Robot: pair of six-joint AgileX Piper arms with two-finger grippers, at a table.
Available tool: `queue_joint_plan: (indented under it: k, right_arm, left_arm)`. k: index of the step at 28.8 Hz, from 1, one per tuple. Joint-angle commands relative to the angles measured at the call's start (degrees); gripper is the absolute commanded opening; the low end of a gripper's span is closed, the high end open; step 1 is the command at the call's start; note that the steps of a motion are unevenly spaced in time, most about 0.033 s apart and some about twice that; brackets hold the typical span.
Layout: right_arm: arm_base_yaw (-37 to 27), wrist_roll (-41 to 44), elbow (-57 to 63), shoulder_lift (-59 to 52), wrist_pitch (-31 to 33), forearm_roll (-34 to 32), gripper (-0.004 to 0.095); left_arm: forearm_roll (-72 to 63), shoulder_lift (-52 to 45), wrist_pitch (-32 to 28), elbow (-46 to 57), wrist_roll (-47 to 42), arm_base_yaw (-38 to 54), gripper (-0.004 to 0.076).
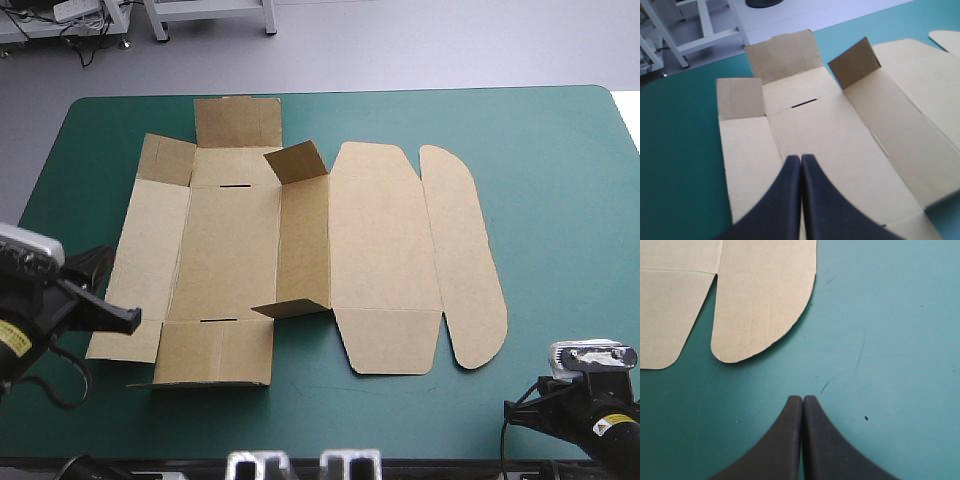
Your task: Fold the box
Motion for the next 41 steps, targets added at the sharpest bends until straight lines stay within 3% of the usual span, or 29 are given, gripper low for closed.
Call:
queue_joint_plan:
  k: [1,9,15,22,25,32,34,39,41]
  right_arm:
    - [0.01,-0.43,-1.50,0.59,-3.04,0.73,-0.0020]
    - [0.01,-0.43,-1.50,0.59,-3.04,0.73,-0.0020]
    - [0.01,-0.43,-1.50,0.59,-3.04,0.73,-0.0020]
    - [0.01,-0.43,-1.34,0.59,-3.30,0.73,-0.0020]
    - [0.01,-0.43,-1.23,0.59,-3.78,0.73,-0.0020]
    - [0.01,-0.43,-1.14,0.59,-3.78,0.73,-0.0020]
    - [0.01,-0.43,-1.14,0.59,-3.78,0.73,-0.0020]
    - [0.01,-0.43,-1.14,0.59,-3.85,0.73,-0.0020]
    - [0.01,-0.43,-1.14,0.59,-3.85,0.73,-0.0020]
  left_arm:
    - [7.15,9.26,-1.86,-6.63,-2.20,-0.31,-0.0010]
    - [18.14,26.80,4.05,-16.83,-7.18,5.87,-0.0006]
    - [-2.75,37.22,5.20,-23.77,1.44,27.49,0.0015]
    - [-31.97,45.54,14.70,-24.95,9.86,53.25,0.0013]
    - [-35.91,48.45,19.50,-24.95,13.73,58.52,0.0013]
    - [-41.66,51.63,21.91,-24.95,24.22,59.57,0.0036]
    - [-45.02,52.62,22.64,-24.95,25.46,59.36,0.0102]
    - [-39.19,55.23,22.74,-24.95,25.31,55.54,0.0536]
    - [-38.23,56.18,22.74,-24.95,24.70,54.26,0.0620]
